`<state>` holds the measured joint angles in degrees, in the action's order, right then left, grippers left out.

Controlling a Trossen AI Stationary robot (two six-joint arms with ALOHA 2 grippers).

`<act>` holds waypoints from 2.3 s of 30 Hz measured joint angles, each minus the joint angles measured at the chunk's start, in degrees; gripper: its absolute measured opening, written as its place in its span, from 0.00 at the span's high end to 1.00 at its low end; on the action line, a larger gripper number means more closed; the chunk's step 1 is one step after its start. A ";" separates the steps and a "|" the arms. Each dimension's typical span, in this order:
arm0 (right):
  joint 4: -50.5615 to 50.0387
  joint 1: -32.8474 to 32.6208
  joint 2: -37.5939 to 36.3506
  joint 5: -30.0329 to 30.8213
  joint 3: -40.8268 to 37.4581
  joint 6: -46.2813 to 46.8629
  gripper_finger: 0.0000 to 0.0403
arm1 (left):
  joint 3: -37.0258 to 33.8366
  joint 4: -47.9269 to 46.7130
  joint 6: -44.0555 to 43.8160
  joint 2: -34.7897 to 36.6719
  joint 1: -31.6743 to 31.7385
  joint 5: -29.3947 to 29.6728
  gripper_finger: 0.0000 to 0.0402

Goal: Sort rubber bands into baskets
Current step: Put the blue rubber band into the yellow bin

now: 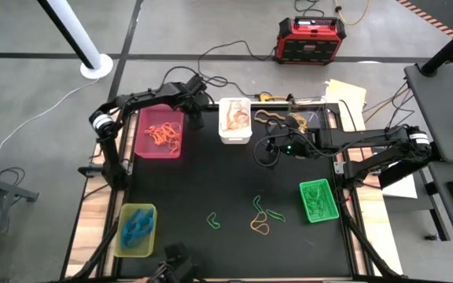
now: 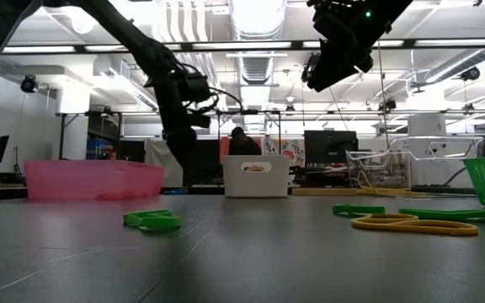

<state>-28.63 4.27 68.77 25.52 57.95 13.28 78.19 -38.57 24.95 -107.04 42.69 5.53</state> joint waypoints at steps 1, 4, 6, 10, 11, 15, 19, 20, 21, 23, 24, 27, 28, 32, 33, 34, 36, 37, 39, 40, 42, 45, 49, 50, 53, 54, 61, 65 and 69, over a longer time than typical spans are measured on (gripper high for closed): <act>0.00 0.00 0.00 0.00 0.00 -0.04 0.61 | 0.00 0.05 -0.27 -0.49 0.01 0.11 0.77; -0.01 0.00 0.00 0.00 0.00 -0.55 0.61 | 0.00 0.43 -1.32 -1.56 -0.01 2.67 0.77; -0.01 0.00 0.00 0.00 0.00 -0.61 0.61 | 0.00 0.95 -1.75 -2.49 0.04 4.95 0.77; 0.16 0.00 0.00 0.00 0.00 -1.20 0.61 | 0.00 1.71 -1.92 -4.50 0.20 5.98 0.77; 0.16 0.00 0.00 0.00 0.00 -1.22 0.61 | 0.00 1.76 -1.93 -4.97 0.19 5.98 0.77; 0.18 0.00 0.00 0.00 0.00 -1.33 0.61 | 0.55 1.62 -2.10 -6.75 0.16 6.38 0.76; 0.18 0.00 0.00 0.00 0.00 -1.42 0.61 | 2.05 1.86 -2.16 -8.24 0.16 7.03 0.74; 0.19 0.00 0.00 0.00 0.00 -1.42 0.61 | 2.33 1.90 -2.39 -8.67 0.18 7.30 0.73; 0.16 0.00 0.00 0.00 0.00 -1.44 0.61 | 2.72 1.67 -2.54 -9.17 0.18 7.48 0.73; 0.18 0.00 0.00 0.00 0.00 -1.49 0.61 | 3.51 1.63 -3.16 -9.97 0.18 7.49 0.73; 0.16 0.00 0.00 0.00 0.00 -1.51 0.61 | 3.74 1.69 -3.51 -10.20 0.18 7.48 0.72; 0.16 0.00 0.00 0.00 0.00 -1.57 0.61 | 4.61 1.54 -4.60 -11.02 0.18 7.47 0.71; 0.12 0.00 0.00 0.00 0.00 -1.57 0.61 | 4.65 1.43 -5.15 -11.14 0.18 7.49 0.70; 0.14 0.00 0.00 0.00 0.00 -1.90 0.61 | 4.87 0.72 -7.10 -11.22 0.18 7.56 0.64; 0.16 0.05 0.00 0.00 0.00 -1.92 0.61 | 4.87 0.35 -7.34 -11.22 0.18 7.56 0.62; 0.16 0.07 0.00 0.00 0.00 -1.94 0.61 | 4.85 0.11 -7.55 -11.22 0.18 7.58 0.61; 0.18 0.07 0.00 0.00 0.00 -1.97 0.61 | 4.70 -0.23 -7.95 -11.22 0.18 7.56 0.58; 0.18 0.07 0.00 0.00 0.00 -1.95 0.61 | 4.69 -0.48 -7.95 -11.29 0.18 7.58 0.57; 0.21 0.07 0.00 0.00 0.00 -1.92 0.61 | 4.67 -0.47 -7.96 -11.62 0.24 7.55 0.56; 0.21 0.07 0.00 0.00 0.00 -1.91 0.61 | 4.66 -0.43 -7.93 -11.79 0.25 7.56 0.56; 0.24 0.07 0.00 0.00 0.00 -1.89 0.61 | 4.68 -0.30 -7.43 -12.11 0.25 7.58 0.57; 0.36 0.07 0.00 0.00 0.00 -1.31 0.61 | 4.70 -0.26 -6.95 -12.29 0.24 7.62 0.59; 0.42 0.07 0.00 0.00 0.00 -1.31 0.61 | 4.70 -0.28 -6.32 -12.29 0.23 7.40 0.67; 0.42 0.07 0.00 0.00 0.00 -1.31 0.61 | 4.68 -0.30 -6.24 -12.31 0.24 7.23 0.71; 0.41 0.04 0.00 0.00 0.00 -1.31 0.61 | 4.66 -0.41 -5.86 -12.38 0.23 6.94 0.84; 0.40 0.04 0.00 0.00 0.00 -1.31 0.61 | 4.63 -0.41 -5.60 -12.40 0.20 6.81 0.90; 0.40 0.04 0.00 0.00 0.00 -1.36 0.61 | 4.63 -0.47 -4.98 -12.04 0.03 7.20 1.00; 0.38 0.04 0.00 0.00 0.00 -1.41 0.61 | 5.26 -2.69 -5.11 -10.73 -0.59 8.09 1.00; 0.38 0.04 0.00 0.00 0.00 -1.51 0.61 | 5.35 -2.52 -6.11 -9.98 -0.91 8.01 1.00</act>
<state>-28.25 4.32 68.77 25.52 57.95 11.77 83.55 -41.09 18.84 -117.02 41.78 13.54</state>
